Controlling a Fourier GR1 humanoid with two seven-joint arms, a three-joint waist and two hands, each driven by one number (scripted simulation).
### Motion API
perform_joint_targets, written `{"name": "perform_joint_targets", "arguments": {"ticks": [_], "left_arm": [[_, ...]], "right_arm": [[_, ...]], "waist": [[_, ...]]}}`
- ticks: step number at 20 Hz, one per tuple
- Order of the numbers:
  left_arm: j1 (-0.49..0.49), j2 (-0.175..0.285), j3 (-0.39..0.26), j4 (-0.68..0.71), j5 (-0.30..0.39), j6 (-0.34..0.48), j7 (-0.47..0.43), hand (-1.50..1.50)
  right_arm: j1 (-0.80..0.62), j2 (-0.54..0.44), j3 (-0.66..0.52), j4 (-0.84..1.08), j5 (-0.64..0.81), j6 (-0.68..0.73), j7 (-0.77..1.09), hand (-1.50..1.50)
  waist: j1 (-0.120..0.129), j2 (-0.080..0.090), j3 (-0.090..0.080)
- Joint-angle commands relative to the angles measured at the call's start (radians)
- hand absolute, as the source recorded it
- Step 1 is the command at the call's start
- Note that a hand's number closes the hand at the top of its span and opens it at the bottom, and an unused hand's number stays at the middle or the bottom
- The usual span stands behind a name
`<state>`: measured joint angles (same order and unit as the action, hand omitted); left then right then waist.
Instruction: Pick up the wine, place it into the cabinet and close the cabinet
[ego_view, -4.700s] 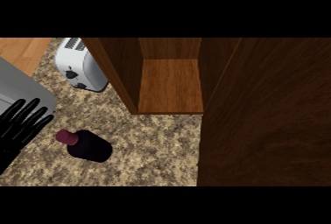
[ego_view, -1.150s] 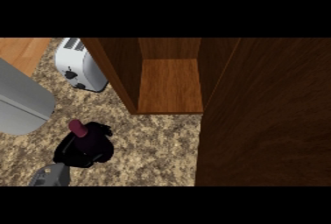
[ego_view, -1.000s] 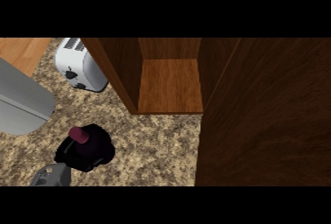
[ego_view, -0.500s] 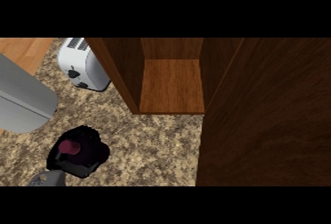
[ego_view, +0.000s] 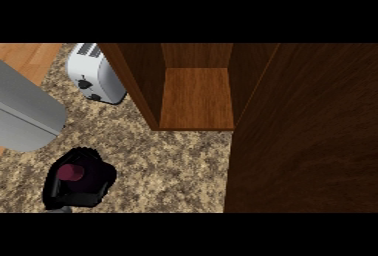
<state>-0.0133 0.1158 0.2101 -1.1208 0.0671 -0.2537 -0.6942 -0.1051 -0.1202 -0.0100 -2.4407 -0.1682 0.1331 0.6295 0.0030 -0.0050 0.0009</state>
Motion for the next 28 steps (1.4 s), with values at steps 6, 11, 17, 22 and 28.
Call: {"name": "perform_joint_targets", "arguments": {"ticks": [6,11,17,22,28], "left_arm": [[0.124,-0.075,-0.079,-0.447,0.106,-0.01,0.245,1.5],[0.055,-0.09,-0.108,-0.562,0.138,0.05,0.424,1.5],[0.039,-0.114,-0.214,-0.666,0.074,0.134,0.536,1.5],[0.027,-0.116,-0.445,-0.725,0.06,0.298,0.609,1.5],[-0.131,-0.116,-0.541,-0.736,0.063,0.488,0.716,1.5]], "right_arm": [[0.011,0.029,0.013,-0.106,-0.08,-0.023,0.057,-1.5],[-0.028,0.032,0.034,-0.101,-0.042,-0.042,0.076,-1.5],[0.049,0.03,0.016,-0.107,-0.097,0.001,0.044,-1.5],[0.038,0.042,0.046,-0.074,-0.051,-0.001,0.027,-1.5],[0.025,0.058,0.074,-0.059,0.001,-0.01,0.02,-1.5]], "waist": [[0.007,-0.003,0.001],[-0.001,0.002,-0.001],[-0.008,0.003,0.0],[-0.01,0.003,-0.001],[-0.012,0.004,-0.001]]}}
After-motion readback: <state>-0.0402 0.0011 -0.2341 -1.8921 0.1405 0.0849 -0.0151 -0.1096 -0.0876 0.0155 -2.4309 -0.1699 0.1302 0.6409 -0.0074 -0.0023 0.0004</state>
